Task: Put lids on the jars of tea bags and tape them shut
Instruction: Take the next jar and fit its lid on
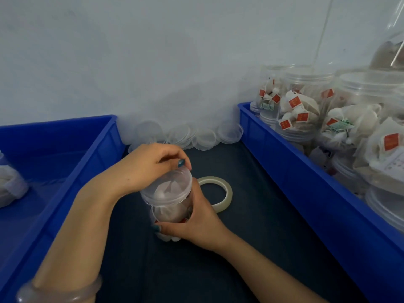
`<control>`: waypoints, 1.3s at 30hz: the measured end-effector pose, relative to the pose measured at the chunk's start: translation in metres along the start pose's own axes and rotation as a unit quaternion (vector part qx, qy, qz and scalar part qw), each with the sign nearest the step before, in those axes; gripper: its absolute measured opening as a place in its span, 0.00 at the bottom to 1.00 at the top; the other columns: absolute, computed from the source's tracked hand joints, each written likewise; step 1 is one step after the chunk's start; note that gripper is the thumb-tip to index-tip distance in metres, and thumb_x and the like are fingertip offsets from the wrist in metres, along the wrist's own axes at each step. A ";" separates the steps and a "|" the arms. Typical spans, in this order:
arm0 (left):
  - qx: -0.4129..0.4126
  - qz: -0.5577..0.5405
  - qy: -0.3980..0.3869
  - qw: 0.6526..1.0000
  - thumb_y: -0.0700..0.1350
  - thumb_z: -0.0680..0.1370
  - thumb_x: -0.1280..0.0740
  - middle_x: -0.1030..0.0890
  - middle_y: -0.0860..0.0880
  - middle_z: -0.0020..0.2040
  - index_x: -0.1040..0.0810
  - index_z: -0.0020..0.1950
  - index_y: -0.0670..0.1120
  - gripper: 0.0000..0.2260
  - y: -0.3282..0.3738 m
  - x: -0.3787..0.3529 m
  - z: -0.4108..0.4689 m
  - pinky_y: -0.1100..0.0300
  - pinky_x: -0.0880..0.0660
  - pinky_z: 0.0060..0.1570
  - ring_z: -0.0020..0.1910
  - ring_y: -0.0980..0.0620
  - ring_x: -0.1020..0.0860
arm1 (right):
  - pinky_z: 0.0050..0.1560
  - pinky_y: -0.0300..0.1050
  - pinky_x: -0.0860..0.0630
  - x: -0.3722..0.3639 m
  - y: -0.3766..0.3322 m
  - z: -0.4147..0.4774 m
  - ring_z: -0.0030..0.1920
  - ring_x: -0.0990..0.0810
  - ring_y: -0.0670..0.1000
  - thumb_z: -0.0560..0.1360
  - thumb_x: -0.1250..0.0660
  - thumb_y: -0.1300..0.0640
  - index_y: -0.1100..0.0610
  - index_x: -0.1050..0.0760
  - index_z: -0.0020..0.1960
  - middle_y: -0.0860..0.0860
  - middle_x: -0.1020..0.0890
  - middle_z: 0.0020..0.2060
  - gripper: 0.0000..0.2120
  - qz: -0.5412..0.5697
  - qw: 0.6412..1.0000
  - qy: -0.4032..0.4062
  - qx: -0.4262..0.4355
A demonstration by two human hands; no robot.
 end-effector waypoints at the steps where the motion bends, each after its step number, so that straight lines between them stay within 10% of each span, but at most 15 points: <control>1: 0.005 0.027 0.000 1.000 0.46 0.84 0.38 0.18 0.65 0.50 0.18 0.49 0.60 0.12 0.001 0.001 -0.001 0.70 0.27 0.52 0.54 0.66 0.22 | 0.64 0.36 0.27 0.000 0.000 0.000 0.66 0.26 0.38 0.65 0.17 0.51 0.35 0.39 0.69 0.34 0.25 0.63 0.43 0.000 1.000 0.000 0.001; 4: 0.033 0.053 -0.048 0.997 0.56 0.82 0.41 0.19 0.63 0.55 0.21 0.57 0.61 0.09 0.007 -0.002 -0.009 0.61 0.25 0.59 0.57 0.63 0.23 | 0.66 0.43 0.26 -0.001 0.001 -0.001 0.66 0.25 0.41 0.65 0.17 0.53 0.41 0.37 0.70 0.38 0.24 0.64 0.41 0.007 1.000 -0.004 -0.001; 7: 0.055 0.110 -0.133 0.984 0.72 0.69 0.41 0.30 0.62 0.66 0.31 0.68 0.68 0.28 0.011 -0.012 -0.020 0.60 0.28 0.64 0.65 0.61 0.30 | 0.66 0.47 0.24 -0.001 0.001 -0.001 0.66 0.24 0.42 0.66 0.18 0.52 0.41 0.36 0.70 0.39 0.23 0.63 0.40 0.006 1.000 -0.006 -0.004; 11: 0.077 0.147 -0.179 0.970 0.65 0.70 0.27 0.39 0.60 0.66 0.41 0.71 0.73 0.34 0.011 -0.018 -0.031 0.56 0.29 0.66 0.67 0.58 0.37 | 0.65 0.45 0.24 0.000 0.001 0.000 0.66 0.25 0.41 0.66 0.18 0.54 0.43 0.38 0.72 0.39 0.23 0.64 0.42 0.007 1.000 -0.003 -0.007; 17: 0.138 0.294 -0.113 0.939 0.72 0.74 0.41 0.40 0.47 0.68 0.48 0.73 0.63 0.32 0.012 -0.026 -0.030 0.51 0.25 0.60 0.66 0.45 0.31 | 0.66 0.54 0.23 0.000 0.002 -0.001 0.66 0.23 0.47 0.67 0.18 0.58 0.48 0.37 0.73 0.46 0.22 0.64 0.42 0.014 1.000 -0.003 0.000; 20: 0.218 0.357 -0.057 0.907 0.74 0.74 0.52 0.37 0.41 0.68 0.51 0.75 0.57 0.35 0.011 -0.030 -0.030 0.54 0.28 0.47 0.61 0.42 0.26 | 0.60 0.38 0.24 0.001 0.001 0.000 0.63 0.22 0.42 0.66 0.19 0.56 0.44 0.35 0.70 0.41 0.21 0.61 0.38 0.012 1.000 -0.002 -0.011; 34: 0.302 0.427 0.023 0.852 0.78 0.72 0.55 0.26 0.43 0.58 0.35 0.70 0.46 0.43 0.025 -0.023 -0.030 0.56 0.43 0.29 0.45 0.47 0.30 | 0.61 0.32 0.28 0.002 -0.001 -0.002 0.64 0.25 0.39 0.67 0.20 0.59 0.46 0.35 0.70 0.30 0.25 0.59 0.38 0.004 1.000 -0.010 -0.006; 39: 0.278 0.428 0.023 0.860 0.79 0.71 0.53 0.26 0.44 0.60 0.35 0.72 0.47 0.43 0.025 -0.027 -0.029 0.56 0.39 0.37 0.46 0.49 0.30 | 0.58 0.42 0.23 0.001 -0.001 0.000 0.61 0.21 0.44 0.65 0.21 0.55 0.43 0.33 0.65 0.41 0.22 0.59 0.34 0.005 1.000 -0.015 -0.006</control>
Point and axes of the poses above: each hand's wrist, its own z-axis towards the middle knuckle, its own x-axis out of the back of the hand, y = z × x, the point moved 7 cm from there along z, towards the middle knuckle
